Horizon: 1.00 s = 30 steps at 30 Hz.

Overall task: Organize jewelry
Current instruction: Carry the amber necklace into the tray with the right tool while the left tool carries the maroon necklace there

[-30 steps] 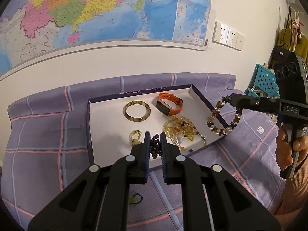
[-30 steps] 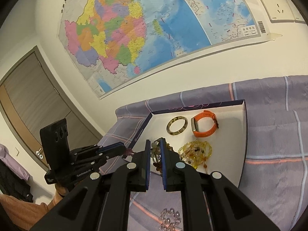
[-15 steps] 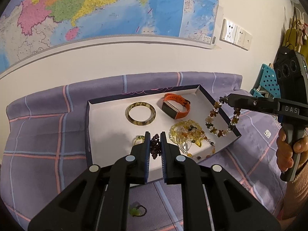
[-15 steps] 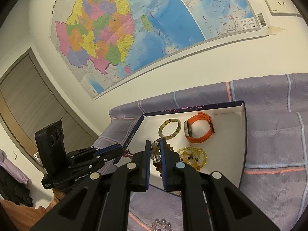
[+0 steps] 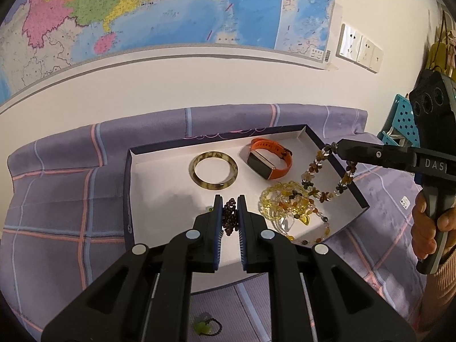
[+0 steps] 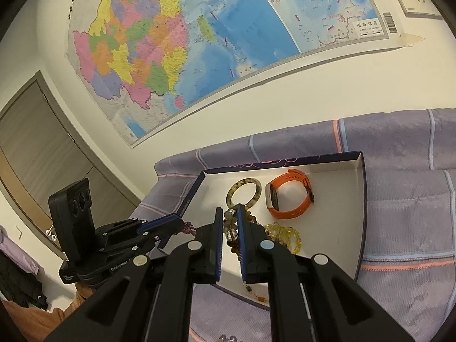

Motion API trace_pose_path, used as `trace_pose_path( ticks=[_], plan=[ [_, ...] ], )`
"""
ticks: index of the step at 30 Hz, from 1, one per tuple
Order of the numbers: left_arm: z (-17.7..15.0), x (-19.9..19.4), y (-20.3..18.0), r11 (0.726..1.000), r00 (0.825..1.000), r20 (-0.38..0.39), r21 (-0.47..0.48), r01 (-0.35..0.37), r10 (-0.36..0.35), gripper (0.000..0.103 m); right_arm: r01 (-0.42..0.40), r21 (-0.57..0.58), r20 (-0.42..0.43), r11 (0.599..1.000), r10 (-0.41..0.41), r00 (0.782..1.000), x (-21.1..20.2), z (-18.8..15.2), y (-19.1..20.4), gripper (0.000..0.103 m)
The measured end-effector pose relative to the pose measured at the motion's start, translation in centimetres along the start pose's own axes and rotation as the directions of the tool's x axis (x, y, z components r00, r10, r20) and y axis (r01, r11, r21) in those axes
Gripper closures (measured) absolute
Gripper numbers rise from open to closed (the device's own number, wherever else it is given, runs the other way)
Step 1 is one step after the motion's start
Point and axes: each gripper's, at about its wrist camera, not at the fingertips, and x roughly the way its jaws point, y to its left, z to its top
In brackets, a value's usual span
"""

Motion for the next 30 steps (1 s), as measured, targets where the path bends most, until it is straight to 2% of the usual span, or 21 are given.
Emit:
trace_pose_path(
  ticks=[30],
  plan=[
    [0.1,3.3,0.9,0.999,0.997,-0.063,-0.017,-0.035,0.033,0.092,0.066,-0.015,-0.022,0.998,-0.067,0.998,1.8,0.5,-0.7,0.095]
  ],
)
